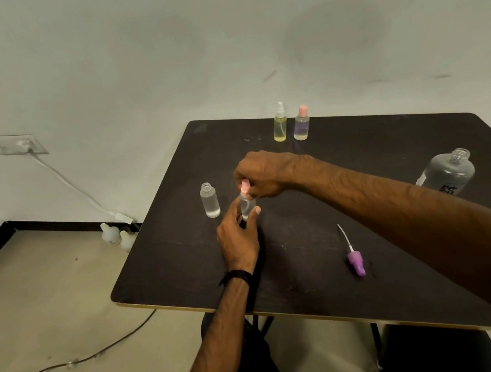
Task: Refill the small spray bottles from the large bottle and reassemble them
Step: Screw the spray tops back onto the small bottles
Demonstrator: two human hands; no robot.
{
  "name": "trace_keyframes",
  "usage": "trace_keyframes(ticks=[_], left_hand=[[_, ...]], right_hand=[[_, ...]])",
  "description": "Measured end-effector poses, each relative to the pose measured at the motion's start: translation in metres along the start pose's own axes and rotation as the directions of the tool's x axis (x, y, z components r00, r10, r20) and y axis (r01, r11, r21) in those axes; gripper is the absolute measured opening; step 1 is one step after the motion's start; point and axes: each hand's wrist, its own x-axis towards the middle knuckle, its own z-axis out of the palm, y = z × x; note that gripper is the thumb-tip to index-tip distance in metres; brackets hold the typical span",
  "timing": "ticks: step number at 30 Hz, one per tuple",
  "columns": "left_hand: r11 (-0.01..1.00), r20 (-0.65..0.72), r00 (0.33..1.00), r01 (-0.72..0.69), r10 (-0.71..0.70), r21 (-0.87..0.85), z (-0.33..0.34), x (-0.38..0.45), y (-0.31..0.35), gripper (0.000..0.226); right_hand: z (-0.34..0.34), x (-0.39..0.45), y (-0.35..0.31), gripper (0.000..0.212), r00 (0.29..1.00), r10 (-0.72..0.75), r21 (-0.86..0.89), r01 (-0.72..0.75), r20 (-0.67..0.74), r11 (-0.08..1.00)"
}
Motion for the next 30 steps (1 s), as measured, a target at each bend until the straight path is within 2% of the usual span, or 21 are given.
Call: trace_keyframes(ticks=[7, 11, 14, 18, 21, 23, 27, 30], left_hand=[[1.0, -0.022, 1.0, 0.011, -0.011, -0.002, 0.001, 0.0, 0.001, 0.035], [0.999, -0.017, 1.0, -0.004, 0.004, -0.036, -0.001, 0.001, 0.001, 0.035], [0.999, 0.037, 0.999, -0.01, 0.012, -0.049, -0.002, 0.0, -0.005, 0.042], [0.998, 0.028, 1.0, 0.008, -0.006, -0.069, -0.001, -0.003, -0.008, 0.056], [0.996, -0.062, 0.998, 0.011, -0.016, -0.085, 0.001, -0.009, -0.008, 0.059], [0.994, -0.046, 0.999, -0.009, 0.004, -0.109, 0.003, -0.013, -0.007, 0.056], [0.997, 0.013, 1.0, 0.027, -0.026, -0.071, 0.013, -0.003, 0.005, 0.06], [0.999, 0.076, 0.997, 0.029, -0.026, -0.045, 0.025, 0.017, 0.01, 0.061]], right_hand=[[0.012, -0.002, 0.005, 0.027, 0.996, 0.06, 0.147, -0.05, -0.069, 0.988], [0.033, -0.01, 0.009, 0.021, 0.972, 0.094, 0.293, -0.027, -0.216, 0.956], [0.057, -0.02, 0.012, 0.031, 0.926, 0.19, 0.464, -0.019, -0.325, 0.886], [0.087, -0.03, 0.008, 0.053, 0.902, 0.322, 0.674, -0.049, -0.286, 0.737], [0.101, -0.03, 0.003, 0.046, 0.862, 0.441, 0.792, -0.077, -0.252, 0.605], [0.107, -0.029, 0.001, 0.036, 0.843, 0.484, 0.827, -0.089, -0.234, 0.555], [0.11, -0.021, 0.005, 0.025, 0.79, 0.545, 0.799, -0.122, -0.281, 0.589], [0.108, -0.006, 0.019, 0.024, 0.734, 0.604, 0.795, -0.146, -0.312, 0.588]])
